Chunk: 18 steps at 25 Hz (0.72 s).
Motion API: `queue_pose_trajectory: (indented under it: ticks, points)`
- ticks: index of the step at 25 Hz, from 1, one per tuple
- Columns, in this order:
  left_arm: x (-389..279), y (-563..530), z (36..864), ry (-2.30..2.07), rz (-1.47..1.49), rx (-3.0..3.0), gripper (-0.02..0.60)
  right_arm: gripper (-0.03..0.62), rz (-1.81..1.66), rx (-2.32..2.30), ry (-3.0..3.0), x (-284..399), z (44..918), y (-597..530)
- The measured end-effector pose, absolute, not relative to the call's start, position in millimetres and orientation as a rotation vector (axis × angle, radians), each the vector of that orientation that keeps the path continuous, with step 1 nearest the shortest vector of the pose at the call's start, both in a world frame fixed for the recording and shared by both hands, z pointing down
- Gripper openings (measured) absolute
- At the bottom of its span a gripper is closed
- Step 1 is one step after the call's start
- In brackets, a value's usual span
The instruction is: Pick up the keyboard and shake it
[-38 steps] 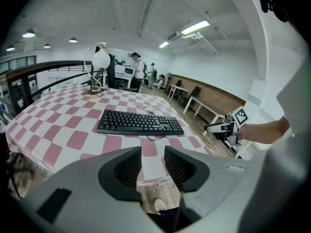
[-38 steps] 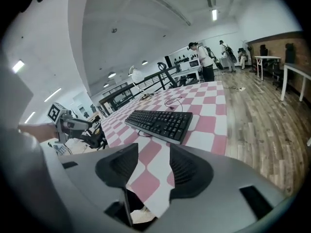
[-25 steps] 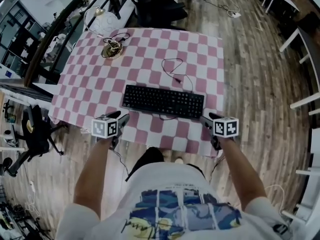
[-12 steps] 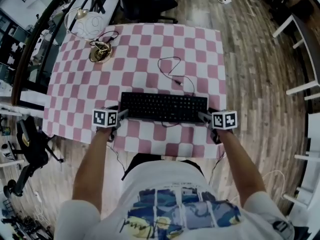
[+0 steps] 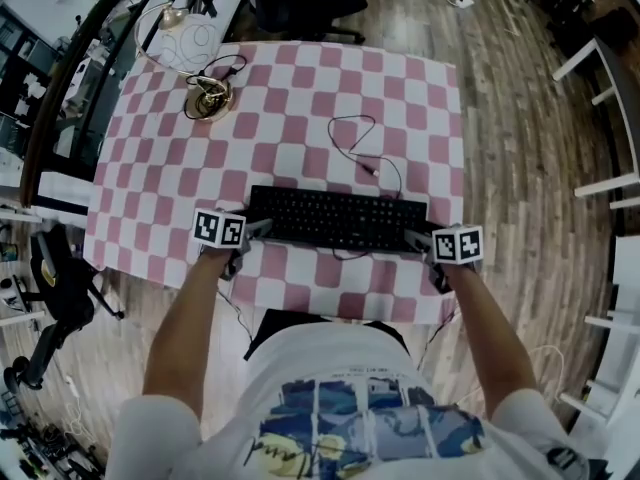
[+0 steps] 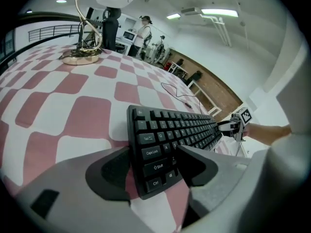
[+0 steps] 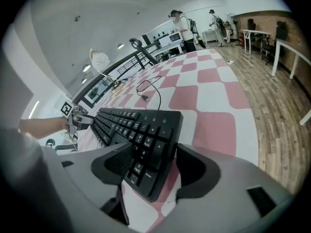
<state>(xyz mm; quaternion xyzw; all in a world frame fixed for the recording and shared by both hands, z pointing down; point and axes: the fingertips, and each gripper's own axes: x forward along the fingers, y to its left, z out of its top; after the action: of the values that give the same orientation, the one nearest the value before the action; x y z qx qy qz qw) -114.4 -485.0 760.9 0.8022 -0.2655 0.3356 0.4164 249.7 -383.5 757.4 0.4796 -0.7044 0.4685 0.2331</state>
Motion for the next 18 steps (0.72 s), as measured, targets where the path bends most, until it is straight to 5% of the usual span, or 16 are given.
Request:
queue_pose_trajectory:
  ticks: [18]
  points:
    - [-122,-469,706,-0.877,0.748,2.113,0.247,0.236,1.016,1.366,-2.037,253,713,-378]
